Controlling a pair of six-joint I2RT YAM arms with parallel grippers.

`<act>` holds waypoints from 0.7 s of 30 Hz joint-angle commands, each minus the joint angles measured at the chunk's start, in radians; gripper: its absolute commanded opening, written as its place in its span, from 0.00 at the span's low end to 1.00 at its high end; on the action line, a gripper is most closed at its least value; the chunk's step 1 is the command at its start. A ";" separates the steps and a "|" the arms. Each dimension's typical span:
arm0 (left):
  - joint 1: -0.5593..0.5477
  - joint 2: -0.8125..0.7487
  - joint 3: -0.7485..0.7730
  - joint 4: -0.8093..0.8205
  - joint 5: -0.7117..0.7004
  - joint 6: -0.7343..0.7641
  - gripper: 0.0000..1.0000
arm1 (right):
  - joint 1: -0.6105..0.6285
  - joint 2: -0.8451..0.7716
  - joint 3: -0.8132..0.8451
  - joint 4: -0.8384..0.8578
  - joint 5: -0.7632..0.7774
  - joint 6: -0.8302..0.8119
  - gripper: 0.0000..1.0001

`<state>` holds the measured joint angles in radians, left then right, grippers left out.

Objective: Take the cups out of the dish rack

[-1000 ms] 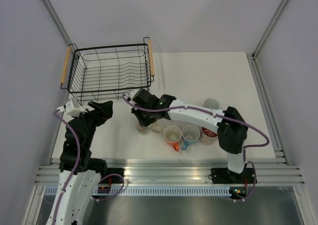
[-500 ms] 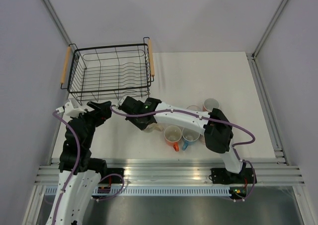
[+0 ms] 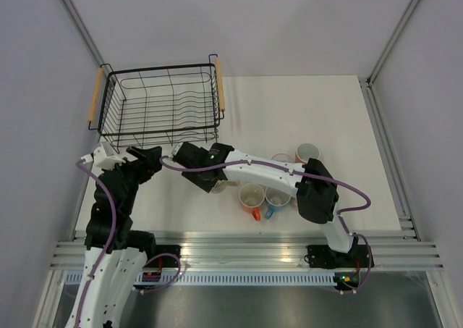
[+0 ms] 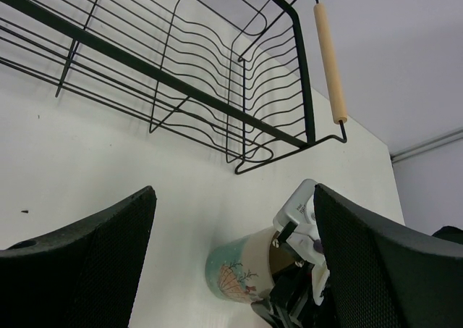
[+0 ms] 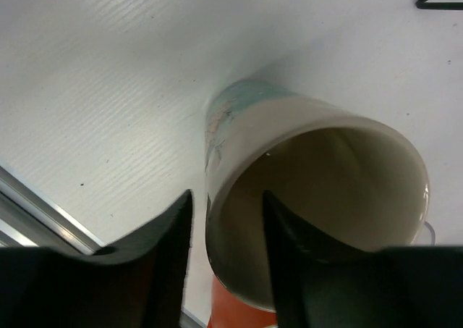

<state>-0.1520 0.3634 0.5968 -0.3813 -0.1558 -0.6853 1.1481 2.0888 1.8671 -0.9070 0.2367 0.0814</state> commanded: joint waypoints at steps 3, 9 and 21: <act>0.002 0.014 0.047 -0.001 -0.007 0.030 0.92 | 0.001 -0.072 0.023 0.000 0.046 -0.019 0.63; 0.003 0.026 0.069 -0.001 0.008 0.033 0.93 | 0.001 -0.241 -0.035 0.141 0.032 -0.002 0.97; 0.002 0.210 0.239 -0.021 0.206 0.174 1.00 | 0.001 -0.817 -0.503 0.589 0.114 0.070 0.98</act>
<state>-0.1520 0.5163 0.7601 -0.3958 -0.0402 -0.5976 1.1473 1.3125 1.4300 -0.4347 0.2768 0.1173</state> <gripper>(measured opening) 0.995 0.979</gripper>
